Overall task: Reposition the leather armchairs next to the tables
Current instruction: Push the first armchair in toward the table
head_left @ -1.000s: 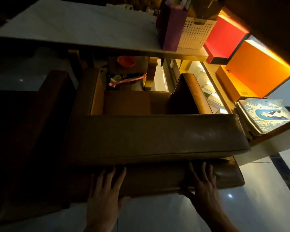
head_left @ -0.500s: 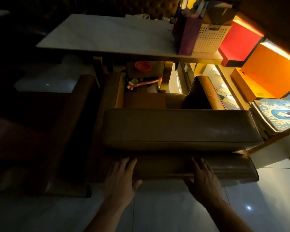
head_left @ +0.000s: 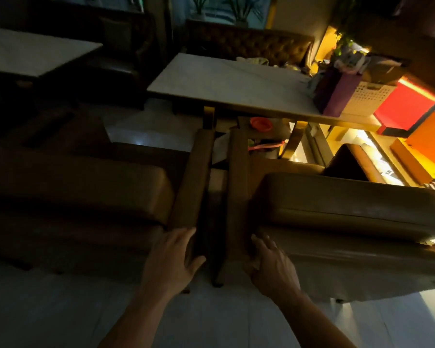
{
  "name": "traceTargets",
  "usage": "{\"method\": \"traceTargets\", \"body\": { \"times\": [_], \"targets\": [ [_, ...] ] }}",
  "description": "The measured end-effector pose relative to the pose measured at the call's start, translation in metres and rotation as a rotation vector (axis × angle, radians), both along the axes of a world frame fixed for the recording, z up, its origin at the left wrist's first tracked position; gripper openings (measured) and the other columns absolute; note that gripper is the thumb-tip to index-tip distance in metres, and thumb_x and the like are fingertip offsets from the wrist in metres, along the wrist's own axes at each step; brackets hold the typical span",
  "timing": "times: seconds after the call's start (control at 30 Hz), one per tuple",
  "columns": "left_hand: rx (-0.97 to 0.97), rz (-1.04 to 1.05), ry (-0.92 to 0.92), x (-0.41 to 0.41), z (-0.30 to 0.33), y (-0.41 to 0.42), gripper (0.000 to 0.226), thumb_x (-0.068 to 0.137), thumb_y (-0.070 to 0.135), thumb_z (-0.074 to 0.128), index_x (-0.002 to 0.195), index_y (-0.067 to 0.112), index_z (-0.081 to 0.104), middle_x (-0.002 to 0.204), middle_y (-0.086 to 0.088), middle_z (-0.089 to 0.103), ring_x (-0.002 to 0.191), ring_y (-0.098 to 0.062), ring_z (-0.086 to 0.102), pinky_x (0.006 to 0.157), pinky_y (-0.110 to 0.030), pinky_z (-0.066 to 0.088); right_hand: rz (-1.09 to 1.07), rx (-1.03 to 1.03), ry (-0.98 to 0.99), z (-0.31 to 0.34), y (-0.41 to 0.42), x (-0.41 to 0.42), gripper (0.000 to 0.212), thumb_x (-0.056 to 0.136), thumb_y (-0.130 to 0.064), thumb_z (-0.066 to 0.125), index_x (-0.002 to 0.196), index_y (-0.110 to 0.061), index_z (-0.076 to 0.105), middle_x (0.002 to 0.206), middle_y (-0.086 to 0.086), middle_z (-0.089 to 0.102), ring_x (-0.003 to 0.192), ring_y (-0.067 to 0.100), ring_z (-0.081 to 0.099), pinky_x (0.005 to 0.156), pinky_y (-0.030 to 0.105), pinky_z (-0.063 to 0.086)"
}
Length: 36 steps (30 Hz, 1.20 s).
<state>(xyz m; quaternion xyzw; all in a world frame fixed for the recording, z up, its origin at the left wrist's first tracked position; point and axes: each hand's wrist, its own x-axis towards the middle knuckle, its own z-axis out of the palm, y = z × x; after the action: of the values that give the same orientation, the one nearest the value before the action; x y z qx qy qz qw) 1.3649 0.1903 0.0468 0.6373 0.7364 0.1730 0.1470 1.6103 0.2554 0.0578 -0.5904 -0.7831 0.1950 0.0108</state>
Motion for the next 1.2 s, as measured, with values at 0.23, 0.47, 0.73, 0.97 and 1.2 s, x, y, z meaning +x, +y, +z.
{"method": "traceTargets", "body": {
  "times": [0.23,0.47,0.73,0.97,1.2],
  "targets": [
    [-0.120,0.115,-0.003,-0.158,0.007,-0.066,0.078,0.085,0.066,0.055,0.150,0.035,0.027,0.154,0.007,0.032,0.140,-0.018,0.031,0.109,-0.042,0.038,0.070,-0.042,0.064,0.006,-0.053,-0.154,0.080,0.085,-0.054,0.061,0.149,-0.036,0.016,0.159,0.006,0.021,0.142,0.028,0.026,0.109,0.042,0.033],
    [-0.207,0.170,0.052,-0.241,-0.018,-0.067,0.086,0.079,0.069,0.060,0.151,0.033,0.029,0.154,0.002,0.032,0.139,-0.025,0.031,0.107,-0.043,0.038,0.141,-0.016,0.066,-0.022,-0.052,-0.247,0.085,0.082,-0.056,0.064,0.148,-0.037,0.014,0.154,0.003,0.027,0.139,0.029,0.030,0.110,0.044,0.034],
    [-0.294,0.105,0.123,-0.331,-0.045,-0.031,0.098,0.072,0.080,0.057,0.153,0.037,0.021,0.158,0.001,0.024,0.140,-0.028,0.027,0.110,-0.046,0.035,0.161,0.068,0.017,-0.054,-0.033,-0.321,0.085,0.079,-0.051,0.067,0.146,-0.032,0.019,0.154,0.006,0.024,0.143,0.033,0.020,0.116,0.049,0.025],
    [-0.270,0.043,0.242,-0.390,-0.069,-0.021,0.107,0.062,0.084,0.061,0.152,0.036,0.029,0.155,-0.004,0.035,0.138,-0.031,0.034,0.114,-0.051,0.029,0.001,-0.045,-0.097,-0.080,-0.041,-0.357,0.099,0.084,-0.052,0.064,0.150,-0.034,-0.008,0.159,0.013,-0.018,0.144,0.038,-0.019,0.118,0.055,0.003],
    [-0.228,-0.052,0.331,-0.423,-0.099,-0.031,0.090,0.069,0.075,0.064,0.147,0.035,0.041,0.143,-0.007,0.049,0.126,-0.037,0.047,0.103,-0.066,0.035,-0.103,0.044,-0.098,-0.103,-0.051,-0.376,0.089,0.091,-0.044,0.058,0.152,-0.029,-0.005,0.159,0.020,-0.014,0.143,0.043,-0.019,0.117,0.061,0.010]
  ]
}}
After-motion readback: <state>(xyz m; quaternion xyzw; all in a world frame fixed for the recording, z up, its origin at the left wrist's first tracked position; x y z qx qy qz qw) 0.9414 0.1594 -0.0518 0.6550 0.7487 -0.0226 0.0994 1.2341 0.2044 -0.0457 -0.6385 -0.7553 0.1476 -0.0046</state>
